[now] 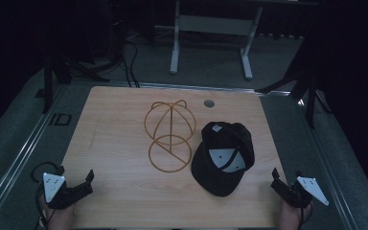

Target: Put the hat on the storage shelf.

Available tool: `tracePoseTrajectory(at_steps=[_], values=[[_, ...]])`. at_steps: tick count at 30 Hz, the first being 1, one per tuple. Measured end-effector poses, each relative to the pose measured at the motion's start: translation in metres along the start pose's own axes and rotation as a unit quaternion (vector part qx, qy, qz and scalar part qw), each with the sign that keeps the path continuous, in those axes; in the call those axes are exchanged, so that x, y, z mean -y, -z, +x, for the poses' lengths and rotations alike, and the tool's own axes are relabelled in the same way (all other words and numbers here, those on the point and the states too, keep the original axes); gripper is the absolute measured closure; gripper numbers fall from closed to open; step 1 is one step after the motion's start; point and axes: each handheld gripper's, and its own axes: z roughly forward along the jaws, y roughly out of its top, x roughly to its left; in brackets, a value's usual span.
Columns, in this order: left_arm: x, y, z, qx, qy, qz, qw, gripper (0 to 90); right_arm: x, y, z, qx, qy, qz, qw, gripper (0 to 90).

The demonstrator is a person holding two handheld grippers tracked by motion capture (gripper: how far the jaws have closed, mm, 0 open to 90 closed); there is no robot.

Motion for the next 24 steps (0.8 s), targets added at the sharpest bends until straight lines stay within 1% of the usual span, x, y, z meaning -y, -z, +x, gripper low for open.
tracePoseTrajectory(at_steps=[2,3,4,6,7,8,9,10,11,12,13,14,15,16,17,18,19,20,21,22,23,24], values=[[0.0,0.001,-0.001,-0.002,-0.001,-0.002,1.0,0.4,0.0,-0.001,0.0,-0.001,0.002,0.003,1.0,13.4],[-0.001,0.001,-0.001,-0.002,0.002,-0.002,1.0,0.4,0.0,-0.001,0.0,-0.002,0.002,0.006,1.0,13.5],[-0.001,0.001,-0.003,-0.007,0.008,-0.003,0.9999,0.4,0.0,0.0,-0.001,-0.004,-0.004,0.009,0.9999,13.5],[-0.003,0.002,-0.005,-0.008,0.017,0.001,0.9998,0.4,0.0,0.0,-0.002,-0.006,-0.009,0.01,0.9999,13.5],[-0.003,0.002,-0.005,-0.008,0.017,0.001,0.9998,0.4,0.0,0.0,-0.002,-0.006,-0.009,0.01,0.9999,13.5],[-0.003,0.003,-0.008,0.0,0.013,0.006,0.9999,0.4,0.0,0.002,-0.003,-0.006,-0.012,0.01,0.9999,13.4],[-0.003,0.003,-0.008,0.0,0.013,0.006,0.9999,0.4,0.0,0.002,-0.003,-0.006,-0.012,0.01,0.9999,13.4],[-0.003,0.003,-0.011,0.003,0.001,0.005,1.0,0.4,0.0,0.002,-0.003,-0.006,-0.009,0.012,0.9999,13.4],[-0.003,0.003,-0.013,0.005,-0.006,0.009,0.9999,0.4,0.0,0.003,-0.003,-0.006,-0.007,0.012,0.9999,13.4],[-0.002,0.002,-0.018,0.012,-0.02,0.011,0.9997,0.4,-0.003,0.004,-0.004,-0.019,-0.012,0.021,0.9995,13.4],[-0.002,0.002,-0.018,0.012,-0.02,0.011,0.9997,0.4,-0.003,0.004,-0.004,-0.019,-0.012,0.021,0.9995,13.4],[-0.003,0.0,-0.02,0.021,-0.011,0.025,0.9994,0.4,-0.008,0.006,-0.005,-0.036,-0.022,0.026,0.9988,13.5],[-0.003,0.0,-0.02,0.021,-0.011,0.025,0.9994,0.4,-0.008,0.006,-0.005,-0.036,-0.022,0.026,0.9988,13.5],[-0.004,-0.001,-0.019,0.036,0.023,0.039,0.9983,0.4,-0.016,0.01,-0.004,-0.041,-0.019,0.026,0.9986,13.4],[-0.004,-0.001,-0.019,0.036,0.023,0.039,0.9983,0.4,-0.016,0.01,-0.004,-0.041,-0.019,0.026,0.9986,13.4],[-0.005,-0.001,-0.017,0.048,0.045,0.05,0.9966,0.4,-0.027,0.015,-0.002,-0.045,-0.01,0.022,0.9987,13.4],[-0.005,-0.001,-0.017,0.048,0.045,0.05,0.9966,0.4,-0.027,0.015,-0.002,-0.045,-0.01,0.022,0.9987,13.4],[-0.006,0.0,-0.018,0.034,0.035,0.05,0.9975,0.4,-0.038,0.02,0.001,-0.052,-0.002,0.013,0.9986,13.5],[-0.006,0.0,-0.018,0.034,0.035,0.05,0.9975,0.4,-0.038,0.02,0.001,-0.052,-0.002,0.013,0.9986,13.5],[-0.007,0.0,-0.019,0.024,0.025,0.057,0.9977,0.4,-0.049,0.024,0.004,-0.066,0.0,0.013,0.9978,13.4],[-0.007,0.0,-0.019,0.024,0.025,0.057,0.9977,0.4,-0.049,0.024,0.004,-0.066,0.0,0.013,0.9978,13.4],[-0.007,0.0,-0.02,0.026,0.019,0.062,0.9976,0.4,-0.061,0.028,0.008,-0.079,0.001,0.009,0.9968,13.4]])
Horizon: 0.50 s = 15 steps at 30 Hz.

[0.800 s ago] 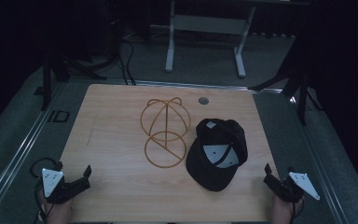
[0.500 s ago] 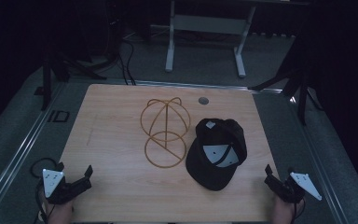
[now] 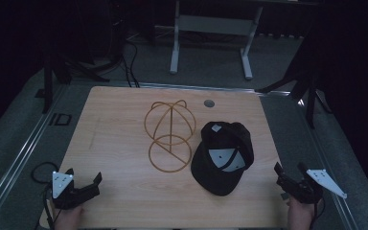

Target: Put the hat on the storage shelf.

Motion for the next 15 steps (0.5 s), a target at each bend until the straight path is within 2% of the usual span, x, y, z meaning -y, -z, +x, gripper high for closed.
tracePoseTrajectory(at_steps=[1,2,3,4,5,6,8,9,10,11,12,15], values=[[0.0,0.0,0.0,0.0,0.0,0.0,1.0,0.4,0.0,0.0,0.0,0.0,0.0,0.0,1.0,13.4],[0.0,-0.001,-0.002,0.005,-0.009,0.007,0.9999,0.4,-0.012,0.003,0.005,-0.017,-0.002,-0.001,0.9999,13.4],[0.0,-0.001,-0.002,0.005,-0.009,0.007,0.9999,0.4,-0.012,0.003,0.005,-0.017,-0.002,-0.001,0.9999,13.4],[0.0,-0.001,-0.003,0.013,-0.016,0.011,0.9997,0.4,-0.025,0.005,0.01,-0.035,0.0,0.009,0.9993,13.3],[0.0,-0.001,-0.003,0.013,-0.016,0.011,0.9997,0.4,-0.025,0.005,0.01,-0.035,0.0,0.009,0.9993,13.3],[0.0,-0.001,-0.004,0.016,-0.02,0.01,0.9996,0.4,-0.037,0.006,0.016,-0.056,0.011,0.016,0.9982,12.8],[0.0,0.0,-0.005,0.02,-0.022,0.009,0.9995,0.4,-0.048,0.006,0.024,-0.072,0.024,0.025,0.9968,12.4],[0.0,0.0,-0.005,0.02,-0.022,0.009,0.9995,0.4,-0.048,0.006,0.024,-0.072,0.024,0.025,0.9968,12.4],[0.0,0.0,-0.005,0.022,-0.023,0.009,0.9995,0.4,-0.059,0.006,0.033,-0.087,0.025,0.021,0.9957,12.4],[0.0,0.0,-0.005,0.022,-0.023,0.009,0.9995,0.4,-0.059,0.006,0.033,-0.087,0.025,0.021,0.9957,12.4],[0.0,0.0,-0.006,0.026,-0.025,0.009,0.9993,0.4,-0.068,0.004,0.042,-0.095,0.027,0.02,0.9949,12.3],[0.0,0.0,-0.007,0.031,-0.029,0.008,0.9991,0.4,-0.075,0.003,0.048,-0.106,0.032,0.014,0.9938,11.7]])
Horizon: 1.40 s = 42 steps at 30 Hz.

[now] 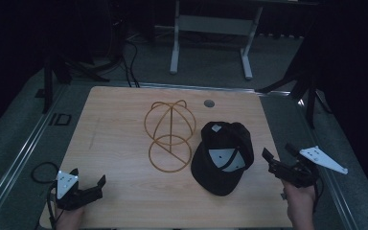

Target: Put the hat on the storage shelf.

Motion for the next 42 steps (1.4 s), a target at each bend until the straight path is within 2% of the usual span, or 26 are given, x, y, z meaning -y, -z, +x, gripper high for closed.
tracePoseTrajectory(at_steps=[2,4,6,8,9,10,11,14,21,22,23,24,25,26,27,28,29,30,31,32,33,34,35,36,39,42], values=[[0.0,0.0,-0.001,0.0,-0.001,-0.002,1.0,0.4,-0.006,-0.004,0.007,-0.011,0.008,-0.001,0.9999,11.3],[0.0,0.001,-0.002,-0.008,0.0,-0.007,0.9999,0.4,-0.009,-0.008,0.012,-0.007,0.018,0.006,0.9998,11.3],[-0.001,0.003,-0.003,-0.011,-0.003,-0.012,0.9999,0.4,-0.014,-0.024,0.022,-0.026,0.017,0.041,0.9987,10.1],[-0.001,0.003,-0.004,-0.005,-0.009,-0.012,0.9999,0.4,-0.014,-0.034,0.025,-0.016,0.016,0.055,0.9982,9.8],[-0.001,0.003,-0.004,-0.005,-0.009,-0.012,0.9999,0.4,-0.014,-0.034,0.025,-0.016,0.016,0.055,0.9982,9.8],[-0.002,0.004,-0.006,-0.002,-0.016,-0.015,0.9998,0.4,-0.012,-0.043,0.027,-0.013,0.02,0.069,0.9974,9.9],[-0.002,0.004,-0.006,-0.002,-0.016,-0.015,0.9998,0.4,-0.012,-0.043,0.027,-0.013,0.02,0.069,0.9974,9.9],[-0.003,0.004,-0.011,0.006,-0.024,-0.016,0.9996,0.4,-0.007,-0.059,0.029,-0.008,0.018,0.085,0.9962,10.6],[-0.003,0.002,-0.016,0.019,-0.029,-0.012,0.9993,0.4,0.002,-0.08,0.032,0.006,0.025,0.114,0.9931,15.9],[-0.003,0.002,-0.017,0.024,-0.031,-0.011,0.9992,0.4,0.008,-0.086,0.033,0.012,0.025,0.127,0.9915,20.0],[-0.003,0.002,-0.017,0.024,-0.031,-0.011,0.9992,0.4,0.008,-0.086,0.033,0.012,0.025,0.127,0.9915,20.0],[-0.003,0.002,-0.018,0.028,-0.032,-0.011,0.999,0.4,0.014,-0.093,0.033,0.028,0.03,0.136,0.9899,23.5],[-0.003,0.002,-0.018,0.028,-0.032,-0.011,0.999,0.4,0.014,-0.093,0.033,0.028,0.03,0.136,0.9899,23.5],[-0.004,0.002,-0.019,0.029,-0.033,-0.01,0.999,0.4,0.021,-0.099,0.032,0.036,0.036,0.152,0.987,29.2],[-0.004,0.002,-0.019,0.029,-0.033,-0.01,0.999,0.5,0.021,-0.099,0.032,0.036,0.036,0.152,0.987,29.2],[-0.004,0.002,-0.02,0.031,-0.033,-0.01,0.9989,0.4,0.025,-0.103,0.032,0.042,0.043,0.16,0.9853,41.6],[-0.004,0.002,-0.02,0.031,-0.033,-0.01,0.9989,0.4,0.025,-0.103,0.032,0.042,0.043,0.16,0.9853,41.6],[-0.004,0.002,-0.02,0.036,-0.033,-0.009,0.9988,0.4,0.03,-0.107,0.031,0.048,0.046,0.169,0.9833,50.2],[-0.004,0.002,-0.02,0.036,-0.033,-0.009,0.9988,0.4,0.03,-0.107,0.031,0.048,0.046,0.169,0.9833,50.2],[-0.004,0.001,-0.021,0.037,-0.032,-0.008,0.9988,0.4,0.032,-0.108,0.03,0.053,0.042,0.173,0.9825,61.0],[-0.004,0.001,-0.021,0.037,-0.032,-0.008,0.9988,0.5,0.032,-0.108,0.03,0.053,0.042,0.173,0.9825,61.0],[-0.004,0.001,-0.021,0.035,-0.033,-0.007,0.9988,0.4,0.032,-0.108,0.028,0.058,0.042,0.173,0.9823,72.5],[-0.004,0.001,-0.021,0.035,-0.033,-0.007,0.9988,0.5,0.032,-0.108,0.028,0.058,0.042,0.173,0.9823,72.5],[-0.004,0.001,-0.021,0.037,-0.031,-0.008,0.9988,0.5,0.031,-0.108,0.026,0.06,0.046,0.173,0.9821,83.8],[-0.004,0.001,-0.021,0.039,-0.03,-0.007,0.9988,0.5,0.03,-0.107,0.025,0.063,0.05,0.175,0.9812,88.0],[-0.004,0.001,-0.021,0.039,-0.03,-0.004,0.9988,0.5,0.029,-0.105,0.025,0.064,0.048,0.17,0.9823,88.4]])
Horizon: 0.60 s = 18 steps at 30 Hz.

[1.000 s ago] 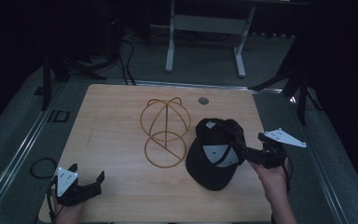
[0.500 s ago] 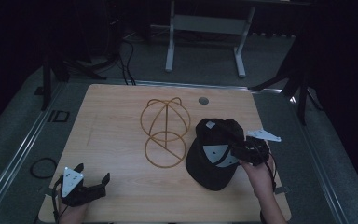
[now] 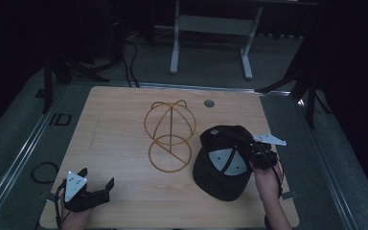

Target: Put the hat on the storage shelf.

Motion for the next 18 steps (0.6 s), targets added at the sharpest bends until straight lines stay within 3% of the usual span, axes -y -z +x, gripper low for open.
tracePoseTrajectory(at_steps=[9,18], values=[[-0.001,-0.001,-0.004,0.007,-0.001,0.002,1.0,2.5,-0.009,0.021,-0.005,0.005,-0.013,-0.047,0.9988,88.7],[-0.011,-0.006,-0.022,0.041,-0.015,0.007,0.999,2.5,-0.018,0.05,-0.011,-0.006,-0.021,-0.086,0.9961,88.8]])
